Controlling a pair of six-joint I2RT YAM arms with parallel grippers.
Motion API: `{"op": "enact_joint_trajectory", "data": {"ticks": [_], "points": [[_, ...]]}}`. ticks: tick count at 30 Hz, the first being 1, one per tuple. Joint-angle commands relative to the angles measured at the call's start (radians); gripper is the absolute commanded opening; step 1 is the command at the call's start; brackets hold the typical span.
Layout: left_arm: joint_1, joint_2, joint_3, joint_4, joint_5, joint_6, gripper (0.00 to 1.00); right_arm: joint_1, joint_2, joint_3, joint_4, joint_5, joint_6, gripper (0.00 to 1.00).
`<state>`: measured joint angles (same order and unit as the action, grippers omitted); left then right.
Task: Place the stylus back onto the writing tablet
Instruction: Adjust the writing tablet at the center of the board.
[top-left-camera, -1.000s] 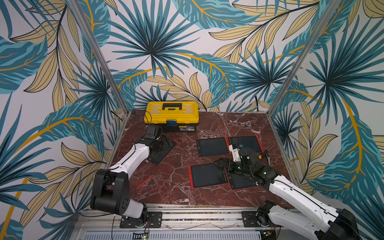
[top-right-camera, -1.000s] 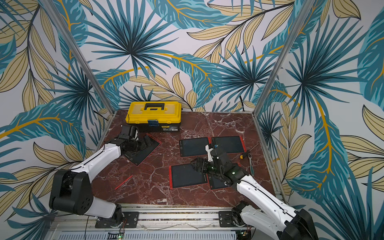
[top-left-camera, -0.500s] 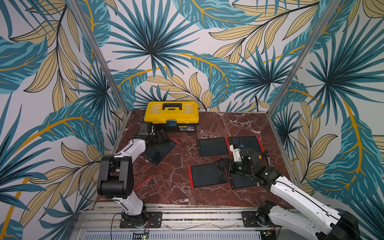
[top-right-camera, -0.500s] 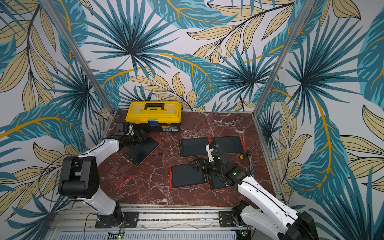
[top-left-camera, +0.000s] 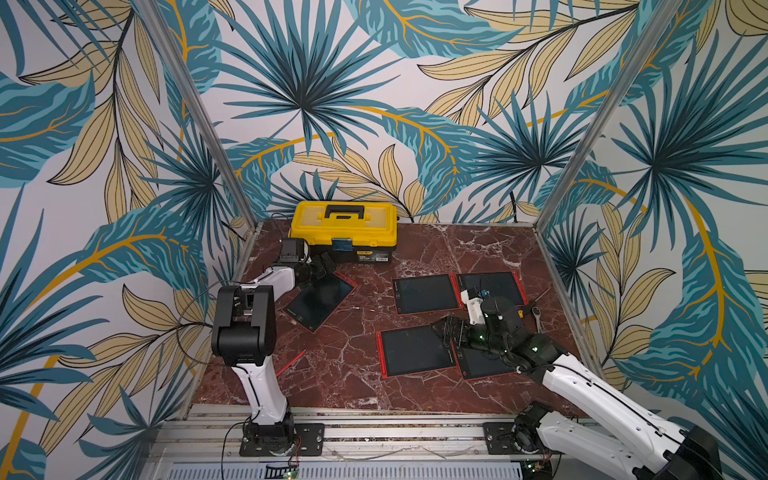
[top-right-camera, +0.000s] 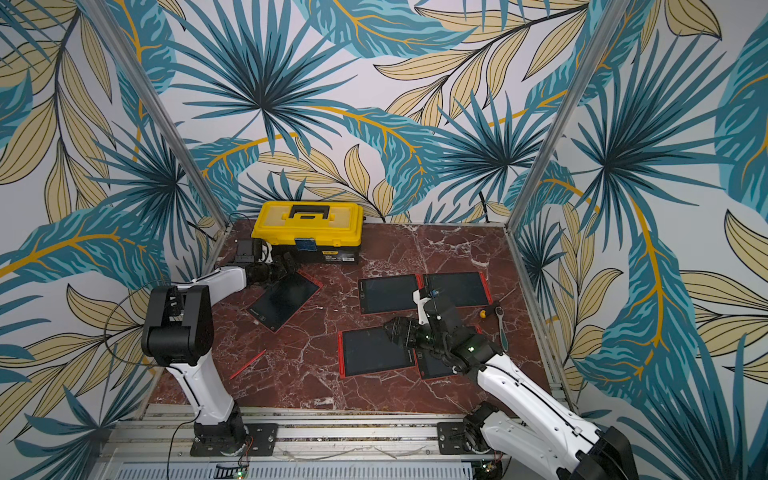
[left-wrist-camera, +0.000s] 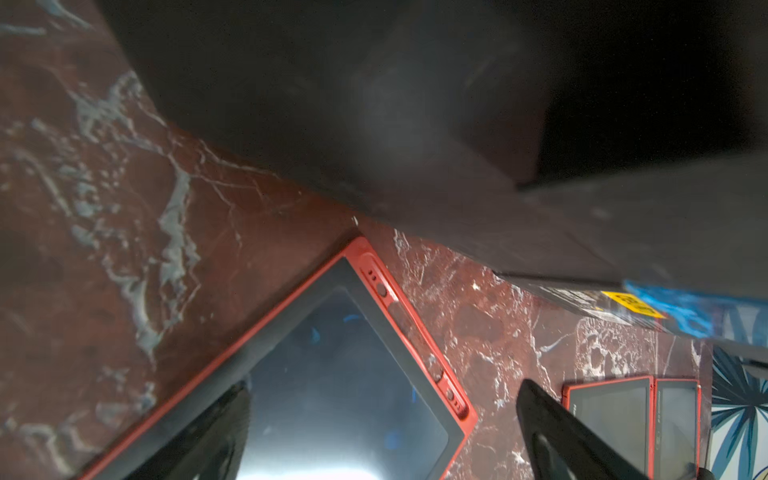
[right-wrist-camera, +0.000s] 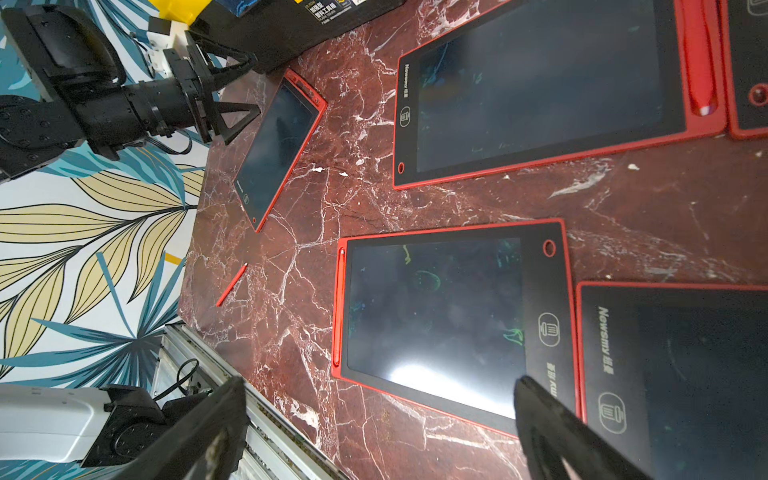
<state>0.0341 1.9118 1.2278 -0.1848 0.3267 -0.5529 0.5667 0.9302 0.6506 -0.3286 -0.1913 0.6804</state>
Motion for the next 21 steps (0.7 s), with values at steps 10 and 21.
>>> {"op": "enact_joint_trajectory", "data": {"ticks": [10,21], "points": [[0.016,0.064,0.08,0.031,-0.006,0.041,1.0,0.005,-0.013,-0.026,-0.01,0.018,0.008,0.99],[0.016,0.042,0.065,0.024,-0.105,0.08,1.0,0.005,-0.014,-0.035,-0.008,0.018,0.015,1.0]]}}
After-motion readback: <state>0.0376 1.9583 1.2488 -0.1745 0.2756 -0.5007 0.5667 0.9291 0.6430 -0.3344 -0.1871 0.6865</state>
